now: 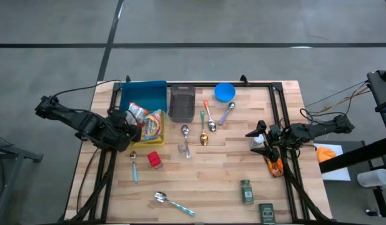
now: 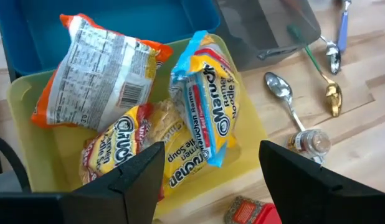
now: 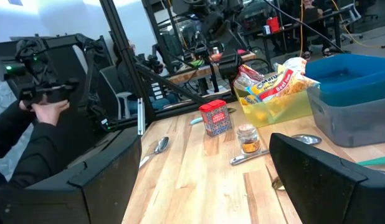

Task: Pick & Place Food Item
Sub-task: Put the red seasoning can into the black bin

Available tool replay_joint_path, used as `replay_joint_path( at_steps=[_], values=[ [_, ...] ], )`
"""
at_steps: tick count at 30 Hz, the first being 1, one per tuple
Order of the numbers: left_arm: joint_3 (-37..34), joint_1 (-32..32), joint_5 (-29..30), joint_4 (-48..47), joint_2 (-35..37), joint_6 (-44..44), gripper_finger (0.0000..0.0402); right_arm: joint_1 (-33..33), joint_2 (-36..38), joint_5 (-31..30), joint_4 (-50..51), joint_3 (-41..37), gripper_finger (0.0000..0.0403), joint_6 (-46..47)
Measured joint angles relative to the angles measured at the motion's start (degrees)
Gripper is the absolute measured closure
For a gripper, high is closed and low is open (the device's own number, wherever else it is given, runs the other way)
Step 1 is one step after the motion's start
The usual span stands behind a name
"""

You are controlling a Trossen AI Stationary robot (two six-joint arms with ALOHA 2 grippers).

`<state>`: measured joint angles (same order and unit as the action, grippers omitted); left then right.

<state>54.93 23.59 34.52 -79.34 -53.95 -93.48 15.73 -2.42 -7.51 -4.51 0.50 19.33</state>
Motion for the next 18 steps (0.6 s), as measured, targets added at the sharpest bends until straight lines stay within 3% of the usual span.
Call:
replay_joint_path(
  at_steps=[6, 13, 18],
  values=[
    [2.25, 0.0, 0.02, 5.76, -4.04, 9.91, 0.0137, 0.01, 0.0, 0.01, 0.0, 0.0, 0.0052, 0.0],
    [3.46, 0.09, 0.0, 18.38, -7.82, 30.95, 0.0137, 0.0, 0.01, 0.01, 0.0, 0.0, 0.0052, 0.0],
    [3.37, 0.0, 0.45, 22.02, -8.95, 33.11, 0.0137, 0.0, 0.01, 0.01, -0.01, -0.01, 0.0052, 0.0]
  ],
)
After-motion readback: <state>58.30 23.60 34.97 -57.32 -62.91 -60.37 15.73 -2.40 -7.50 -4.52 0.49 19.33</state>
